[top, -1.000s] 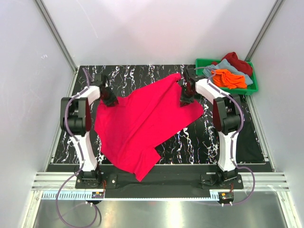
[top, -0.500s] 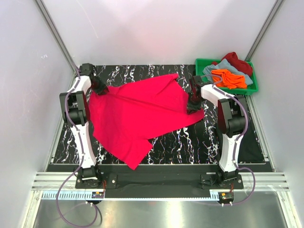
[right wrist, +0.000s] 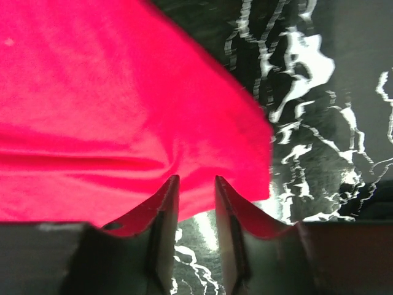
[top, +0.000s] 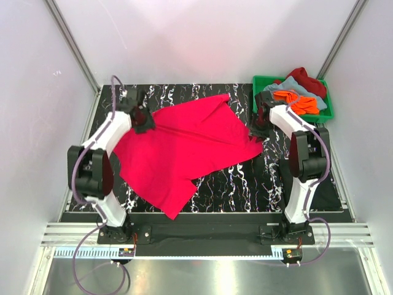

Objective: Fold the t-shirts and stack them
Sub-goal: Flatten the tshirt out

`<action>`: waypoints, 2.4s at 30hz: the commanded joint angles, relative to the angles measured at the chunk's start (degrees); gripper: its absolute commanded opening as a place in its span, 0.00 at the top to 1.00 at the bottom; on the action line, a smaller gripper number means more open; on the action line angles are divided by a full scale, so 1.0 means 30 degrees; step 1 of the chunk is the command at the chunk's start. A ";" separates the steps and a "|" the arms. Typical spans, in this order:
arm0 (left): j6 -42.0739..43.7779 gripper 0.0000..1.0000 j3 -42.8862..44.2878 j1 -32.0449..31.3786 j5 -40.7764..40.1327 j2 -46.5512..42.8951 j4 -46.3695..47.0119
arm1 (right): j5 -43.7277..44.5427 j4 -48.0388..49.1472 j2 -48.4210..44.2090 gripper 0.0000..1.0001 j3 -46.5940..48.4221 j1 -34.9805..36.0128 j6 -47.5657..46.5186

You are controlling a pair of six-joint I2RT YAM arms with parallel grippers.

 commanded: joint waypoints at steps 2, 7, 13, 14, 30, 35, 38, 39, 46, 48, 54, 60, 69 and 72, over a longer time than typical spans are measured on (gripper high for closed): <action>-0.1402 0.59 -0.3976 -0.1251 0.1652 -0.0696 0.0476 | -0.0293 0.0661 0.0100 0.67 -0.0442 -0.0730 0.0115; -0.3570 0.55 -0.8569 -0.1810 0.1891 -0.2715 0.0712 | -0.1904 0.1861 -0.0863 0.68 -0.2545 -0.0528 0.0145; -0.5537 0.53 -1.1625 -0.0701 0.1712 -0.3598 -0.0137 | -0.3895 0.2245 -0.1712 0.63 -0.4394 0.1140 0.0524; -0.5537 0.53 -1.1687 -0.0639 0.1538 -0.3656 -0.0718 | -0.4101 0.2390 -0.2297 0.62 -0.4718 0.1143 0.0729; -0.3517 0.53 -1.0897 -0.2044 0.2444 -0.6264 -0.1134 | -0.7737 0.8424 -0.8077 0.38 -1.2541 -0.4159 0.4213; -0.3428 0.55 -1.1071 -0.2015 0.3118 -0.7053 -0.1193 | -0.7766 1.0119 -0.6845 0.45 -1.2923 -0.4277 0.4773; -0.3253 0.55 -1.1248 -0.2016 0.3060 -0.7406 -0.1251 | -0.7970 1.1031 -0.5997 0.45 -1.2954 -0.4277 0.4803; -0.3165 0.55 -1.1306 -0.2015 0.3060 -0.7465 -0.1310 | -0.7971 1.1179 -0.5530 0.47 -1.2808 -0.4277 0.4745; -0.2696 0.55 -1.1073 -0.2015 0.2767 -0.7378 -0.1515 | -1.1069 1.2879 -0.4708 0.49 -0.9534 -0.2319 0.4918; -0.2608 0.55 -1.0723 -0.2015 0.2942 -0.6998 -0.1545 | -1.1576 1.2323 -0.6273 0.47 -0.8300 -0.1643 0.5794; -0.2257 0.55 -1.0078 -0.2016 0.2796 -0.6092 -0.1486 | -0.9669 1.0747 -0.6825 0.36 -0.8356 -0.2721 0.4481; -0.2110 0.55 -0.9578 -0.2015 0.3234 -0.5562 -0.1398 | -0.8588 0.9218 -0.5412 0.48 -0.8765 -0.3428 0.4160; -0.1787 0.56 -0.9373 -0.1986 0.3499 -0.4741 -0.1281 | -0.8587 0.8339 -0.3271 0.39 -0.7797 -0.2902 0.5680; -0.1787 0.56 -0.9227 -0.1986 0.3558 -0.4566 -0.1252 | -0.8498 0.8309 -0.2861 0.42 -0.7827 -0.2667 0.6209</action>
